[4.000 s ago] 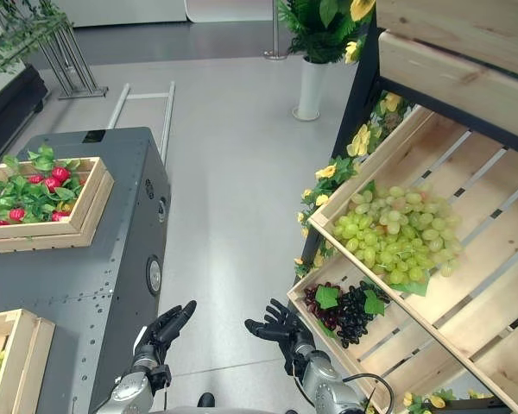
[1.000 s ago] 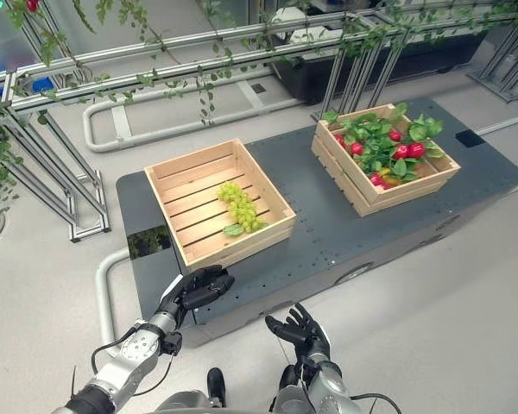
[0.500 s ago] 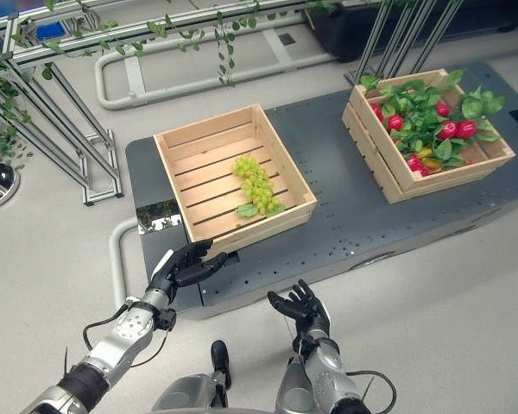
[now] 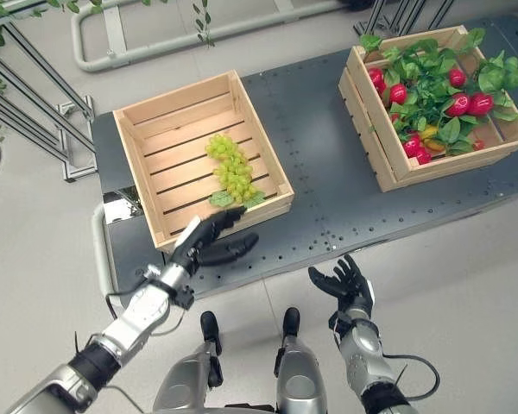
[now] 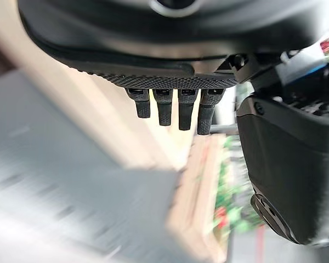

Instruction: Pick up the fruits from the basket on one side to the basket on the other side

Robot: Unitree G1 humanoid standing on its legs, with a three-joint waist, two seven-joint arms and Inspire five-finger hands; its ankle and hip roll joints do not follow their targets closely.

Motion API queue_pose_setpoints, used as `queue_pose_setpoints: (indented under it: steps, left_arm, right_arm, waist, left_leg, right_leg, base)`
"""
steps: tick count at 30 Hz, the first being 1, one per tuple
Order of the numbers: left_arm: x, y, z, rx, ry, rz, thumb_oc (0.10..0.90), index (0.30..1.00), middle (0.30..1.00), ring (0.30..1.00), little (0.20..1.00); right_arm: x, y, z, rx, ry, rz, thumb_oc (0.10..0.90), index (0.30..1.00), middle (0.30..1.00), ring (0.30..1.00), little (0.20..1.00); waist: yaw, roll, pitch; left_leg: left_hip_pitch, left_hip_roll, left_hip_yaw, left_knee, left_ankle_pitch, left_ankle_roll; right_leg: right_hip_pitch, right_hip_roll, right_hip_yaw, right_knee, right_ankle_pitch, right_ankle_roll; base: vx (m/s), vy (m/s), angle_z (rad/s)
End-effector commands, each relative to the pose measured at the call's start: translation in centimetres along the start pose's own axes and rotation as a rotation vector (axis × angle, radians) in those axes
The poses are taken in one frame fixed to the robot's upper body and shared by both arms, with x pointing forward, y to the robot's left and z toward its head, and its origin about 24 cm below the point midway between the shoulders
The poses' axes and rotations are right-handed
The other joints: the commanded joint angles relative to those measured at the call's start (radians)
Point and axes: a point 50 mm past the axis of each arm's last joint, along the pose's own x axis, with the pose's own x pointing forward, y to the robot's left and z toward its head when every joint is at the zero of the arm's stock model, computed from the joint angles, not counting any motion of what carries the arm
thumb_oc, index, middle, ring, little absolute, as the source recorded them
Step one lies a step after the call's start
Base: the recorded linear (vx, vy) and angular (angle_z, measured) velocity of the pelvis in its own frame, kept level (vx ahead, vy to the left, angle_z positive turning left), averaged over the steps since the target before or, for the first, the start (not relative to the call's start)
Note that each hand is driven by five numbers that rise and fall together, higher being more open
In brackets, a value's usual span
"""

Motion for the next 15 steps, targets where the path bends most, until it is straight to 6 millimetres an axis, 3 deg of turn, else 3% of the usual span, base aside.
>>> queue_pose_setpoints:
  steps: [1, 7, 12, 15]
  left_arm:
    - [1.4, 3.2, 7.8, -0.194, -0.500, 0.275, 0.800, 0.900, 0.900, 0.900, 0.900]
    - [2.5, 5.7, 10.4, -0.045, -0.613, 0.526, 0.800, 0.900, 0.900, 0.900, 0.900]
    - [4.6, 9.5, 12.5, 0.238, -0.570, 0.693, 0.800, 0.900, 0.900, 0.900, 0.900]
    - [5.6, 10.8, 12.5, 0.380, -0.499, 0.751, 0.800, 0.900, 0.900, 0.900, 0.900]
  right_arm:
    - [-0.1, 2.5, 0.9, 0.063, -0.104, 0.084, 0.800, 0.900, 0.900, 0.900, 0.900]
    - [0.0, 3.9, 2.0, 0.025, -0.136, 0.140, 0.800, 0.900, 0.900, 0.900, 0.900]
    - [0.5, 3.3, 3.3, -0.051, -0.143, 0.179, 0.800, 0.900, 0.900, 0.900, 0.900]
    - [1.0, 3.3, 4.4, -0.053, -0.155, 0.190, 0.800, 0.900, 0.900, 0.900, 0.900]
  waist:
    - [0.023, -0.018, -0.024]
    - [0.009, -0.014, 0.006]
    - [-0.022, -0.003, 0.039]
    - [-0.031, 0.002, 0.066]
  left_leg:
    - [0.012, -0.006, -0.027, 0.048, -0.101, -0.003]
    - [-0.008, -0.012, -0.031, 0.057, -0.104, -0.011]
    - [-0.039, -0.014, -0.014, 0.103, -0.115, -0.017]
    - [-0.076, -0.015, -0.012, 0.152, -0.123, -0.022]
  right_leg:
    - [0.010, -0.080, 0.008, 0.093, -0.074, -0.023]
    - [-0.014, -0.078, 0.024, 0.110, -0.089, -0.027]
    - [-0.054, -0.079, 0.049, 0.167, -0.121, -0.039]
    - [-0.097, -0.078, 0.067, 0.213, -0.134, -0.046]
  base:
    - [0.03, -0.006, 0.17]
    - [0.00, 0.025, 0.05]
    - [0.01, 0.078, -0.02]
    - [-0.06, 0.074, -0.05]
